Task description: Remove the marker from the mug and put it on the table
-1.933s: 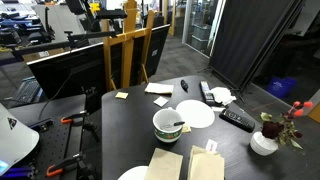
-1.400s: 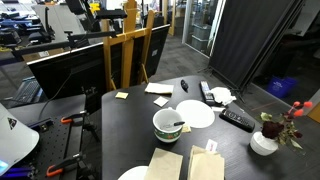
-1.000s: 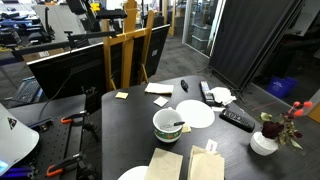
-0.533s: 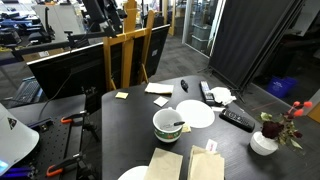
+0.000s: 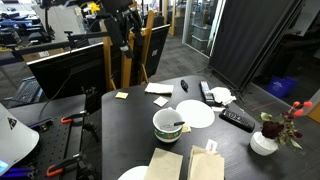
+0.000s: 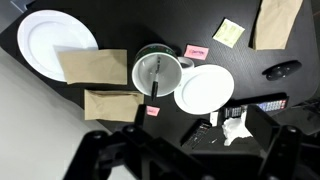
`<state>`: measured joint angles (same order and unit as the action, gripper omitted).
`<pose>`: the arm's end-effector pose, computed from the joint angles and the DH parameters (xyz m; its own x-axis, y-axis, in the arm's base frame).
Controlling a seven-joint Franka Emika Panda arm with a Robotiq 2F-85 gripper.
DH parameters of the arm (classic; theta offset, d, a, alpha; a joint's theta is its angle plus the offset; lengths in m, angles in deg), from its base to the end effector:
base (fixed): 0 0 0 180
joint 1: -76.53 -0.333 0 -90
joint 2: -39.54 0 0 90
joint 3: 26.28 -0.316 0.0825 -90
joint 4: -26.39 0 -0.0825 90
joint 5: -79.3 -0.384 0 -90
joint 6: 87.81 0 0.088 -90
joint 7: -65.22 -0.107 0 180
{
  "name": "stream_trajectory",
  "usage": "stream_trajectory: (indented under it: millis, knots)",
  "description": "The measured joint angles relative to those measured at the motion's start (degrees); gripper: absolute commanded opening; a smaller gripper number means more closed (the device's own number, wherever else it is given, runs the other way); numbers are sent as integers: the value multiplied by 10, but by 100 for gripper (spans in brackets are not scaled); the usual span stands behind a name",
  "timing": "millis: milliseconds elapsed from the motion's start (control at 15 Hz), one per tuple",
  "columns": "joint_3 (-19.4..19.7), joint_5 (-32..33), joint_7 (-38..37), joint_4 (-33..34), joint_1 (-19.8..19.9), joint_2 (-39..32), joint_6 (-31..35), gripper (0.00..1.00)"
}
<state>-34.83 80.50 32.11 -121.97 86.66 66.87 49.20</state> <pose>0.4143 -0.0109 0.4436 0.7887 -0.5511 0.2724 -0.5537 -0.8293 -0.0749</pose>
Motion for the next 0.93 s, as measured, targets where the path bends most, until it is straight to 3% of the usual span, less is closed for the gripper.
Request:
stream_trajectory:
  millis: [533,933]
  knots:
    - [12,26,-41,13,9,-131,113,100]
    - [46,54,-55,33,11,-221,152,100]
